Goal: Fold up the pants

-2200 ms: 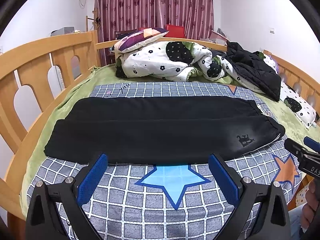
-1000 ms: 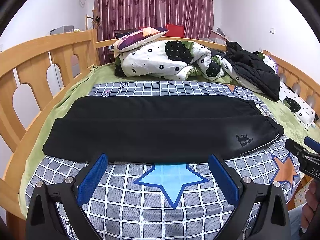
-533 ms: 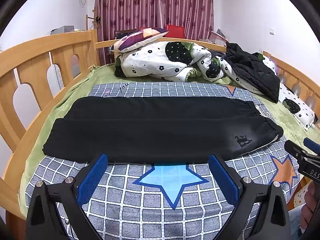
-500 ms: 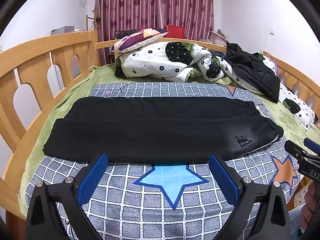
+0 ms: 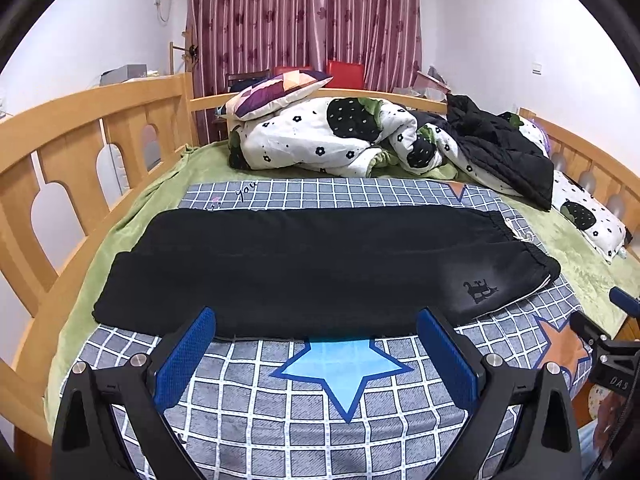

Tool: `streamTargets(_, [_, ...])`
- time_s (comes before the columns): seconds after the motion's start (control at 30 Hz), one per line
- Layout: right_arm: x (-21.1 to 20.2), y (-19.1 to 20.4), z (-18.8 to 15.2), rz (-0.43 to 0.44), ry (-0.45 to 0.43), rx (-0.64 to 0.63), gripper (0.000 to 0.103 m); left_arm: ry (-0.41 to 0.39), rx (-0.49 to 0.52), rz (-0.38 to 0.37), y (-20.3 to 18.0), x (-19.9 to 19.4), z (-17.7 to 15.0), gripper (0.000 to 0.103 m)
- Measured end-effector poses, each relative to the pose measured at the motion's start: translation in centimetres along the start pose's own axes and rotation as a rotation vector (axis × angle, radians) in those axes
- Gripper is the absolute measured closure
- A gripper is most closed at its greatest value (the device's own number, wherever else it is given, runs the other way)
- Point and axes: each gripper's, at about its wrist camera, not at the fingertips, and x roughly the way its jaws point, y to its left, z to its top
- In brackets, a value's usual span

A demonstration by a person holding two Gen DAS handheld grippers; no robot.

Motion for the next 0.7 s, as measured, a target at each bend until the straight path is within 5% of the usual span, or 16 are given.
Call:
streamTargets(0.47, [-6.6,-4.6,6.1,0.071,-0.065,0.061,0.000,-0.073,-0.075,-0.068,4.1,-5.4,6.5,0.001])
streamTargets(0.7, [-2.6,-5.9,9.1,0.145,-0.033,0.114,0.003,-0.047,-0.078,-0.027,7.7,-1.7,7.3,0.001])
